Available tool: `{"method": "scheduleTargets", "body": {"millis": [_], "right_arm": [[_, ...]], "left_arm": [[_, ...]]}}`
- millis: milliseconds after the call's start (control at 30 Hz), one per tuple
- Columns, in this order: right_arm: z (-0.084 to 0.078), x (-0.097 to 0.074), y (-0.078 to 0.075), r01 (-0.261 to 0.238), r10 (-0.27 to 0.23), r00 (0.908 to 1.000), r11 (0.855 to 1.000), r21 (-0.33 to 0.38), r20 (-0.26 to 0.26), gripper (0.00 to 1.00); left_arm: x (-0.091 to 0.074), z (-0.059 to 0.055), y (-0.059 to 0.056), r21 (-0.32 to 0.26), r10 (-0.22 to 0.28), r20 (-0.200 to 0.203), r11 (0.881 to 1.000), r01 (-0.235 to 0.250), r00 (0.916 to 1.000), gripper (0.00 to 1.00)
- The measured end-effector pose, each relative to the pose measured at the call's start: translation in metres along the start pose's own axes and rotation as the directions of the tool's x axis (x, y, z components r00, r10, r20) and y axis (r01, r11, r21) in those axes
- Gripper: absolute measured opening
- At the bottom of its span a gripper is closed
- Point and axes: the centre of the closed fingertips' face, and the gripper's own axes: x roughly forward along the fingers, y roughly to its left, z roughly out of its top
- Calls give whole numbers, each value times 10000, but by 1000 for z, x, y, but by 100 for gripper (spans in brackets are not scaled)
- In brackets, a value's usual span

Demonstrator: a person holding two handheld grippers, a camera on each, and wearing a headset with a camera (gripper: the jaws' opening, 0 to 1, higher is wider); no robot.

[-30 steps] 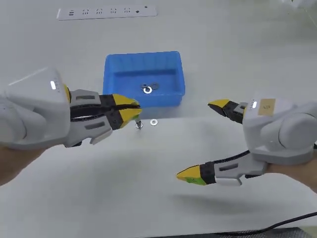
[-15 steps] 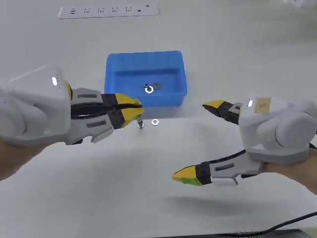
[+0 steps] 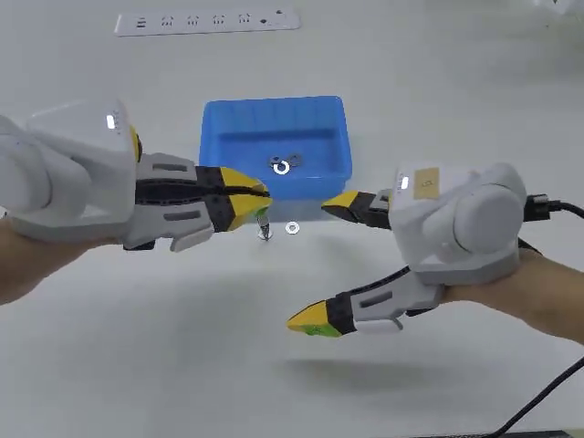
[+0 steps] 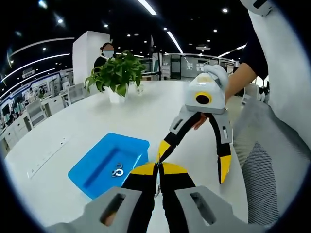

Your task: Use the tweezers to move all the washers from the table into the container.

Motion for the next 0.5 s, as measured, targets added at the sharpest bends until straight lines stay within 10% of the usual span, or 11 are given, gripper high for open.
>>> {"method": "scheduleTargets", "body": {"millis": [500], "right_arm": [[18,26,-22,-879,894,9958,9941,-629,213,43]], "left_arm": [[4,-1,-3,-57,-696,-129,9976,695,9975,6]]}}
